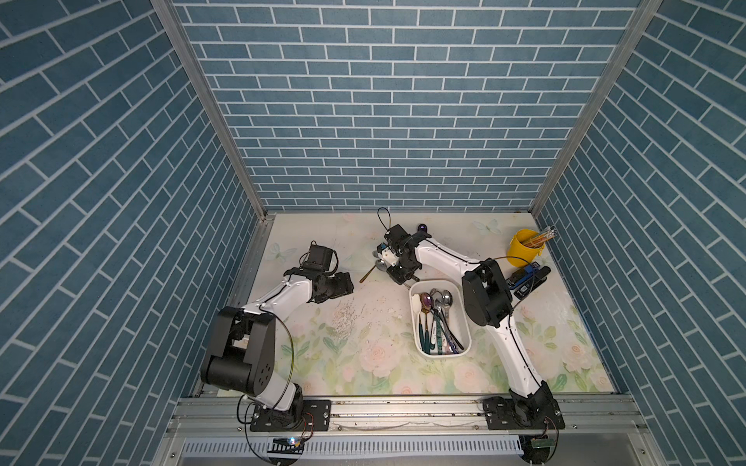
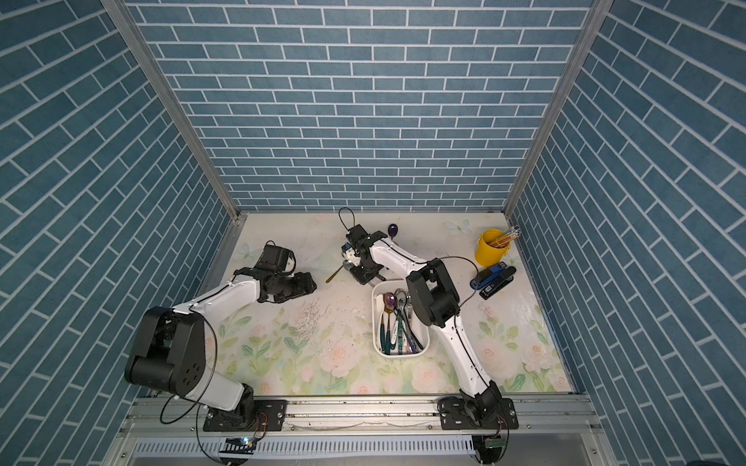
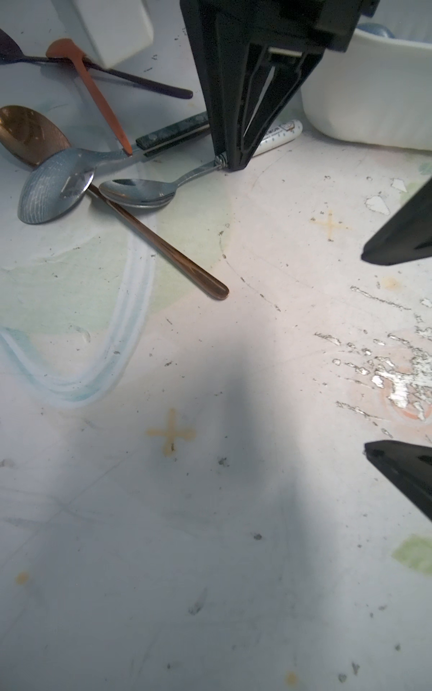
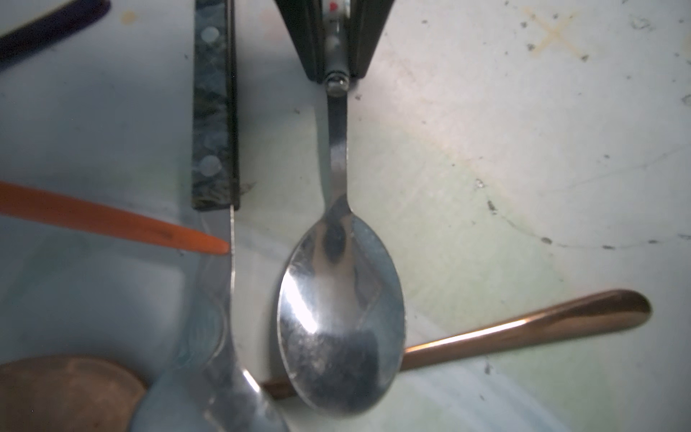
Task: Put the spoon into the storage box
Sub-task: Pick up the spoon from the center of the board, then place the spoon in the storage box.
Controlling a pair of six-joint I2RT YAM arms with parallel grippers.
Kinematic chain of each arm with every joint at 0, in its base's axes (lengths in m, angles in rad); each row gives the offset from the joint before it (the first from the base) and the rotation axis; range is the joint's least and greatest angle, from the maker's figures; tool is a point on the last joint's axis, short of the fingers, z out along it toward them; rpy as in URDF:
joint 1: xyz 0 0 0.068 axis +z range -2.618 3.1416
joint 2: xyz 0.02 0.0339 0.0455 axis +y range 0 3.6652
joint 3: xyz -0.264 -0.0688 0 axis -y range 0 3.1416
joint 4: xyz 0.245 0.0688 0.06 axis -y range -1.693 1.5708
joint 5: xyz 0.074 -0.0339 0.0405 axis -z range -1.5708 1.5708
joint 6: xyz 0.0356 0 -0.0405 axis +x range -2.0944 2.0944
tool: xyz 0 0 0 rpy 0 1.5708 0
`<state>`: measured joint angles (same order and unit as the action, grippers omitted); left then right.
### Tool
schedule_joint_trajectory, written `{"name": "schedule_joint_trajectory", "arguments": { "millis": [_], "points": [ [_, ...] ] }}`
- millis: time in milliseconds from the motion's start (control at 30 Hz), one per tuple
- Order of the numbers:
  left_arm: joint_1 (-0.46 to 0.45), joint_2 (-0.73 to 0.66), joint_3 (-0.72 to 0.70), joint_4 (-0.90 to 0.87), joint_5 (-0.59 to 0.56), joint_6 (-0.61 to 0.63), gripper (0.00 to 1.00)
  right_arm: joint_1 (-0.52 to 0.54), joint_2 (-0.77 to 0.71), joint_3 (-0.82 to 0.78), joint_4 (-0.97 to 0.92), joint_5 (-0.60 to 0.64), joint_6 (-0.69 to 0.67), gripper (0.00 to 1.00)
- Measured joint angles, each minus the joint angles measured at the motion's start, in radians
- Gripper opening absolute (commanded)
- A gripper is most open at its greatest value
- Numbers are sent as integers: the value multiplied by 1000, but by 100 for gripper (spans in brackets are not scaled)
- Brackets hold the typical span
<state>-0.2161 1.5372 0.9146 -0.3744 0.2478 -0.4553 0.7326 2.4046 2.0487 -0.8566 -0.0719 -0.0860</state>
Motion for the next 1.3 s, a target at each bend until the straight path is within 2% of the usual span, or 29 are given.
{"name": "schedule_joint_trajectory", "arguments": {
  "millis": [267,467,700,767,1033,1133,1300],
  "points": [
    [2,-31,-16,-2,-18,2,80,9,0,27,50,-15,25,0],
    [3,-75,-16,-2,-36,15,80,9,-10,154,80,-31,78,0],
    [3,-102,-16,-2,-41,22,80,9,-117,177,44,-1,146,0],
    [2,-109,-19,3,-35,22,80,9,-196,108,47,20,172,0],
    [-8,-117,-45,14,-5,19,80,9,-657,-387,91,113,337,0],
    [-18,-117,-45,21,5,14,80,11,-780,-583,118,135,416,0],
    [-46,-116,-44,24,8,8,80,20,-895,-850,158,147,527,0]
  ]
}}
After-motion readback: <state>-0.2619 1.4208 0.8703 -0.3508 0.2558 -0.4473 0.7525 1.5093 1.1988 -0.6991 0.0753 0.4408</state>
